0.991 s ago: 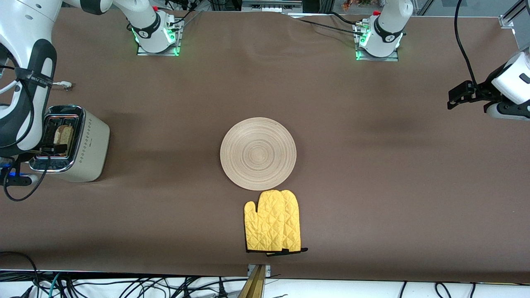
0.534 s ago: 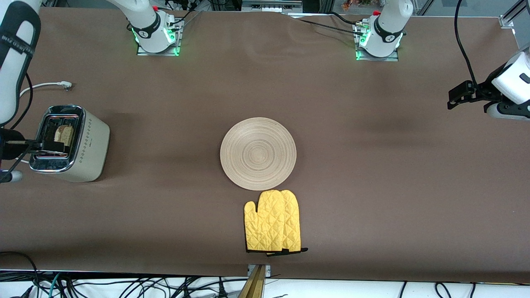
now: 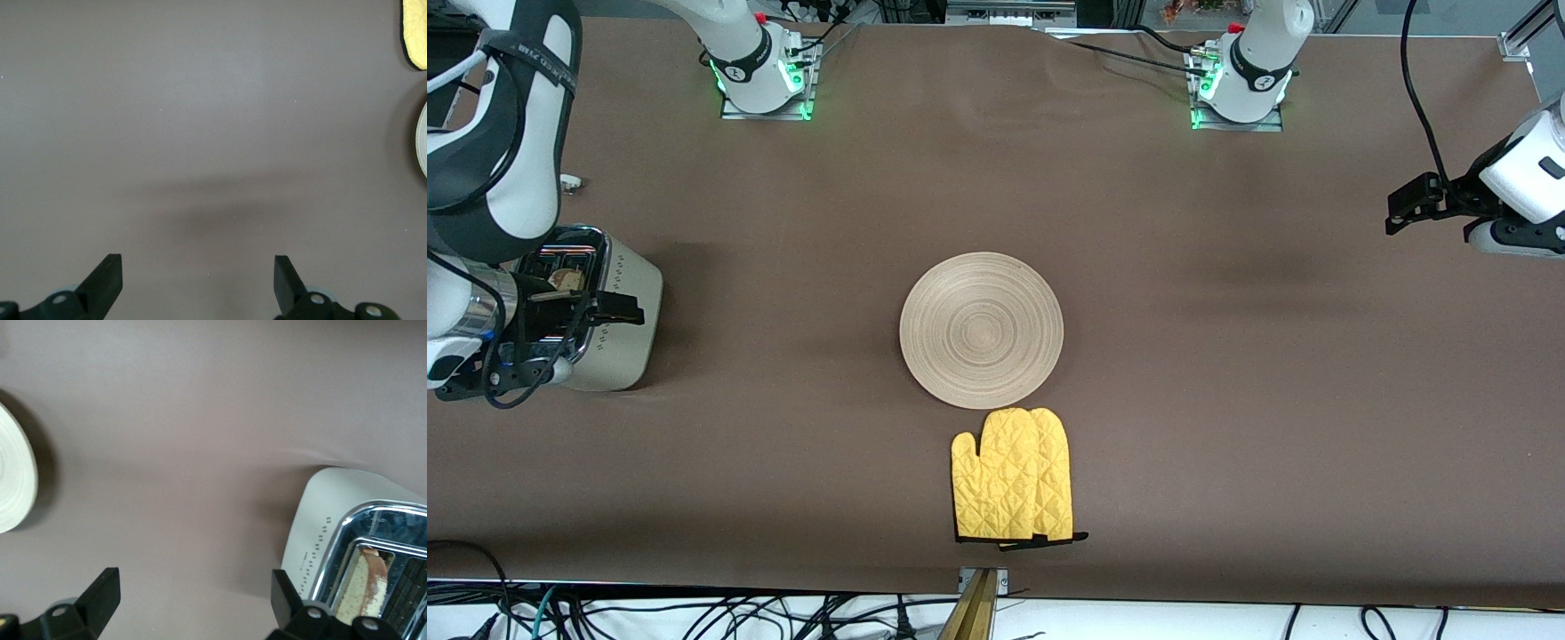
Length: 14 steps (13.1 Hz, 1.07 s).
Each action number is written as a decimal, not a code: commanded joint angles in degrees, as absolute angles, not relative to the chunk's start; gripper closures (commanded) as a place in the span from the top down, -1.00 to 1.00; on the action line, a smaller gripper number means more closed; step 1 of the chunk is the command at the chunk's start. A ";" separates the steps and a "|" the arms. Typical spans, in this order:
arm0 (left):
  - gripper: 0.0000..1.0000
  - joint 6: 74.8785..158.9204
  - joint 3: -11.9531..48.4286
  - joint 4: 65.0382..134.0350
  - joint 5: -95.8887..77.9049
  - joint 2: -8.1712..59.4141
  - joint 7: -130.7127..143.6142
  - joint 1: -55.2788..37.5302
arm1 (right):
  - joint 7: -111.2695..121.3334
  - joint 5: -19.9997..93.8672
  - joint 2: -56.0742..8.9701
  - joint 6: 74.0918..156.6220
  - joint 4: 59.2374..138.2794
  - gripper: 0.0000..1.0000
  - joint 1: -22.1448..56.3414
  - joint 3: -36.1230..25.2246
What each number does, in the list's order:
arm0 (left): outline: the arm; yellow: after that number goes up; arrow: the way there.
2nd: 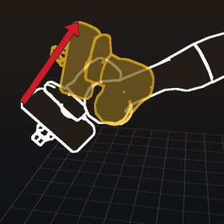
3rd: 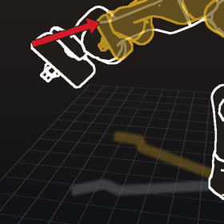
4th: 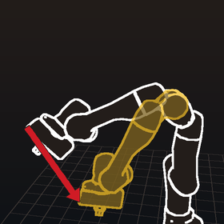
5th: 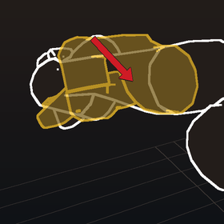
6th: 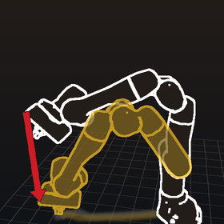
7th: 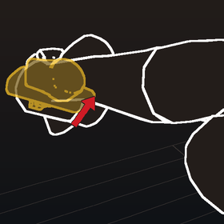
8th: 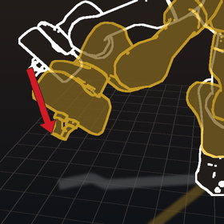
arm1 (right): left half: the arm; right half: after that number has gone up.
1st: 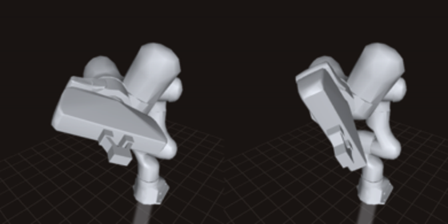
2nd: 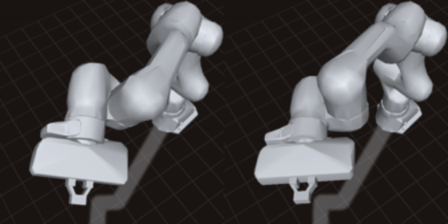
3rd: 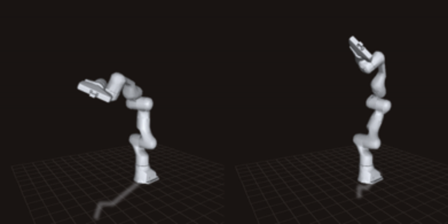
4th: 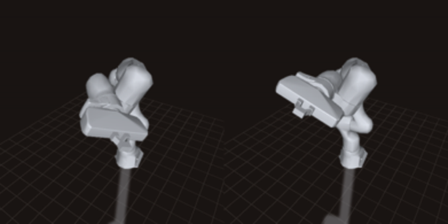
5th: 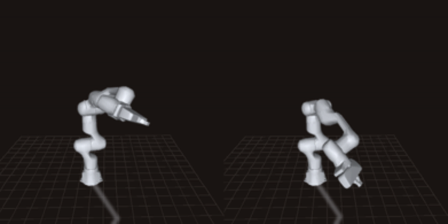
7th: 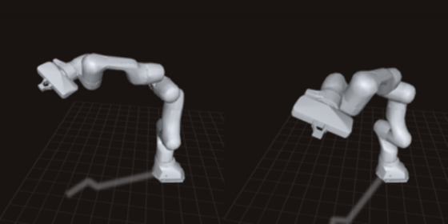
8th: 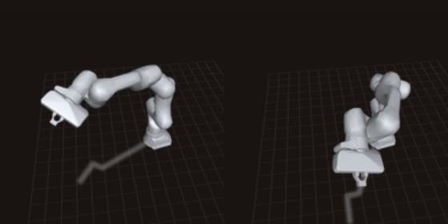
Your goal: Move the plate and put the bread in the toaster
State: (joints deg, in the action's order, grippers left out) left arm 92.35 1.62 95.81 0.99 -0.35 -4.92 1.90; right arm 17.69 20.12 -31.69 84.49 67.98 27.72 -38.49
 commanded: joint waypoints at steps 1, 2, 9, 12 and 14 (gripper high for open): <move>1.00 91.49 1.76 94.66 2.46 -0.09 -5.80 1.58 | 8.48 8.85 -22.71 89.97 72.74 1.00 18.94 -21.09; 1.00 91.49 1.67 94.66 2.46 -0.17 -5.80 1.67 | 3.83 4.18 -20.41 92.26 75.04 1.00 15.50 -15.26; 1.00 91.49 1.76 94.66 2.46 -0.18 -5.80 1.58 | -10.63 -0.62 -4.86 96.15 90.77 1.00 3.27 3.49; 1.00 91.49 1.76 94.66 2.46 -0.18 -5.80 1.58 | -10.02 -1.41 -3.43 95.80 93.42 1.00 2.20 4.57; 1.00 91.49 1.76 94.57 2.46 -0.18 -5.80 1.50 | -9.67 -1.50 -4.13 95.54 93.52 1.00 0.71 3.52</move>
